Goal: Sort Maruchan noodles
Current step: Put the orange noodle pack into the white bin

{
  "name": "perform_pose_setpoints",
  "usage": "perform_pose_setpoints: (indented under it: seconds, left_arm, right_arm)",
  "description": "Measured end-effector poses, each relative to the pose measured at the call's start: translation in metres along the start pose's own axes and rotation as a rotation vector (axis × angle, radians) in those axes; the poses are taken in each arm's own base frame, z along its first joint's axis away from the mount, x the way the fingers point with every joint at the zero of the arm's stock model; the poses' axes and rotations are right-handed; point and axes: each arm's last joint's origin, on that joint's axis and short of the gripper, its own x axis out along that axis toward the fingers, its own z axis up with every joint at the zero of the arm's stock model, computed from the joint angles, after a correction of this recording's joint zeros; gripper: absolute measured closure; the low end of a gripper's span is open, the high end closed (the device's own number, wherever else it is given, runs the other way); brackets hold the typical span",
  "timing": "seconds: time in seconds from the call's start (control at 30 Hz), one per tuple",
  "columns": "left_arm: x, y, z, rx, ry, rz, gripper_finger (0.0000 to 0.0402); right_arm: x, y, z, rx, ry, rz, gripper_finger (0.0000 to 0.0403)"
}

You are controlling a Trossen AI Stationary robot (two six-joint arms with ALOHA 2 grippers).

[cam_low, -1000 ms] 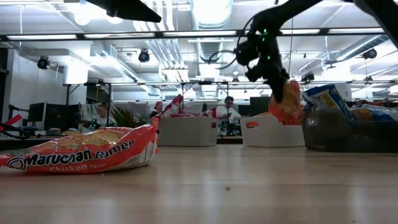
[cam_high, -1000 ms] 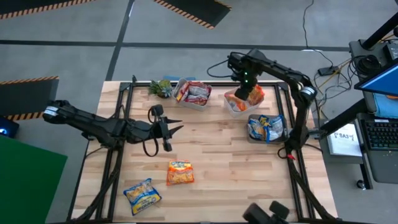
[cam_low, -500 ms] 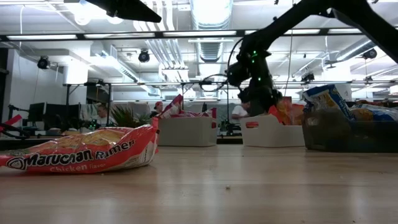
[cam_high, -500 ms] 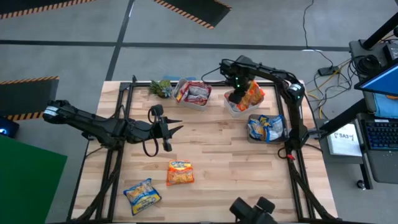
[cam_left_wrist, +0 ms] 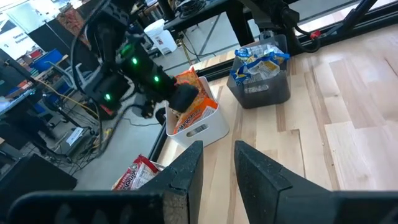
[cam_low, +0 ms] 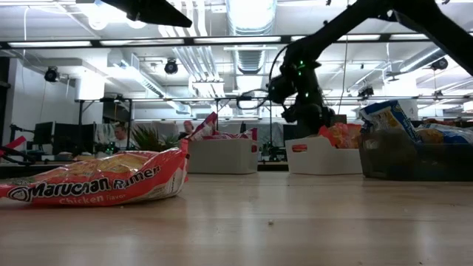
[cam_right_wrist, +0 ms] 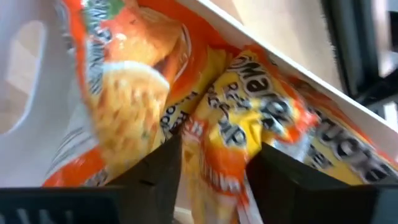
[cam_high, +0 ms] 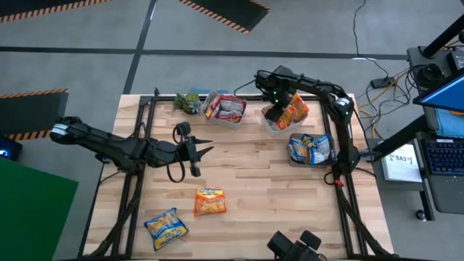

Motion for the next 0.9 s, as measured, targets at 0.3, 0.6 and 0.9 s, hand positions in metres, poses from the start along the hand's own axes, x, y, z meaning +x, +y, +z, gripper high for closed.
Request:
perform_pose_setpoints:
  seconds: [0.3,0.6,0.9]
  left_arm:
    - [0.000,-0.001,-0.002,-0.079,0.020,-0.007,0.0327]
    - [0.005,-0.014,-0.017,-0.293,0.147,-0.159,0.0327]
    - [0.027,-0.046,-0.034,-0.376,0.301,-0.432,0.0326]
  right_arm:
    - [-0.066,0.002,-0.040,0.105,-0.187,-0.008,0.0198]
    - [-0.120,0.066,-0.099,-0.023,-0.629,0.050,0.0197]
    - [-0.090,0.145,-0.166,-0.254,-1.031,0.242,0.0197]
